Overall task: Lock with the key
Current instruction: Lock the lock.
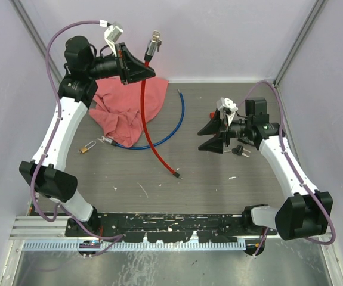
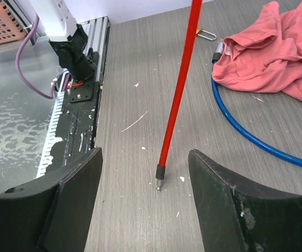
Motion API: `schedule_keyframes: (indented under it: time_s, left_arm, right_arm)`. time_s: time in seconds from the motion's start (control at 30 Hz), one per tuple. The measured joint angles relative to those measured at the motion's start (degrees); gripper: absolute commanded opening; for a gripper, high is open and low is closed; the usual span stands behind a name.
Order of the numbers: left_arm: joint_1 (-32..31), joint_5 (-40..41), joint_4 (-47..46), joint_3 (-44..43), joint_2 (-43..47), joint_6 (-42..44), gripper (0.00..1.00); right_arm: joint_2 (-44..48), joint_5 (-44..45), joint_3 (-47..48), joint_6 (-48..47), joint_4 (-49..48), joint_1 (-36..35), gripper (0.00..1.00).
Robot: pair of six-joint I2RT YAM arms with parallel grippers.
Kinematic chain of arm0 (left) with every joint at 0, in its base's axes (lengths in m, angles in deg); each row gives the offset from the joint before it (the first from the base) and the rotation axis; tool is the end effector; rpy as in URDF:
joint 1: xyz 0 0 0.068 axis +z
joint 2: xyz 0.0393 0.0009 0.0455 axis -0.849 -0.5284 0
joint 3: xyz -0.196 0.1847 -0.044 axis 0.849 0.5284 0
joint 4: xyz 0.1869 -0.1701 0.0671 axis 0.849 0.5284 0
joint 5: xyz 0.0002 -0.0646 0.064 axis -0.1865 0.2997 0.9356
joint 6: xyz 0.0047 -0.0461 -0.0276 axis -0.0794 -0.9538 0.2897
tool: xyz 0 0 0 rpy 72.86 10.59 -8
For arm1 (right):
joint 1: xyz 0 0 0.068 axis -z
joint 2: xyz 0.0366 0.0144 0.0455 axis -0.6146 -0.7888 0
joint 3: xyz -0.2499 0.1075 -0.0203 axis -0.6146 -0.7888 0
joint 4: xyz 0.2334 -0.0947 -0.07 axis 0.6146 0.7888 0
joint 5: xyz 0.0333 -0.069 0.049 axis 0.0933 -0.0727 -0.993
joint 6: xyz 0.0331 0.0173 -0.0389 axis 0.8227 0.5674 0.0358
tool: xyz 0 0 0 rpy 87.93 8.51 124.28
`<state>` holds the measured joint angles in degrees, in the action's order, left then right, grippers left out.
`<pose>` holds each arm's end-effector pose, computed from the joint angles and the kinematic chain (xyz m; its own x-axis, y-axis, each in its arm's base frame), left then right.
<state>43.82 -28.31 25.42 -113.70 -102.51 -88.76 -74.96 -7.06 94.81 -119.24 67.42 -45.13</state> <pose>0.3298 -0.1169 0.5003 -0.2627 -0.1076 -0.9589 0.9407 0.1925 -0.2794 0.2385 0.0653 0.3263 -0.1584 -0.1156 -0.9806 -0.9873 0.0329 0.1556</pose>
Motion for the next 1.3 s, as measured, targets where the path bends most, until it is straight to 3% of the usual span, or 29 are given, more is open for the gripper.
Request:
schedule_keyframes:
  time_s: [0.17, 0.47, 0.67, 0.8, 0.97, 1.07, 1.17, 1.3]
  left_arm:
    - [-0.4, 4.0, 8.2, -3.2, -0.7, 1.0, 0.0]
    - [-1.8, 9.0, 15.3, -7.3, -1.0, 2.0, 0.0]
    - [-2.1, 12.7, 16.3, -8.4, -1.0, 1.9, 0.0]
    - [-2.6, 16.7, 16.5, -8.3, -1.0, 1.6, 0.0]
    - [-4.2, 21.4, 16.5, -8.4, -1.1, 1.5, 0.0]
    - [-5.4, 23.9, 16.5, -9.3, -1.9, 1.5, 0.0]
    - [-6.3, 26.5, 16.5, -10.1, -2.7, 1.6, 0.0]
    - [-7.5, 29.7, 16.6, -10.4, -2.8, 1.7, 0.0]
  right_arm:
    - [-1.4, 2.8, 0.6, 4.3, -2.8, -1.4, 0.71]
    - [-0.7, 14.4, -9.6, 25.9, -23.5, -11.1, 0.7]
    - [-0.7, 25.4, -14.6, 49.0, -37.4, -12.3, 0.67]
    - [-1.8, 33.1, -16.6, 64.5, -40.8, -13.4, 0.67]
    - [-7.3, 36.5, -17.0, 83.3, -45.9, -14.7, 0.67]
    - [-10.3, 37.7, -18.9, 95.0, -47.9, -14.9, 0.7]
    - [-11.5, 38.7, -20.1, 100.9, -47.9, -14.9, 0.74]
    - [-11.5, 39.8, -20.1, 108.2, -47.8, -14.9, 0.88]
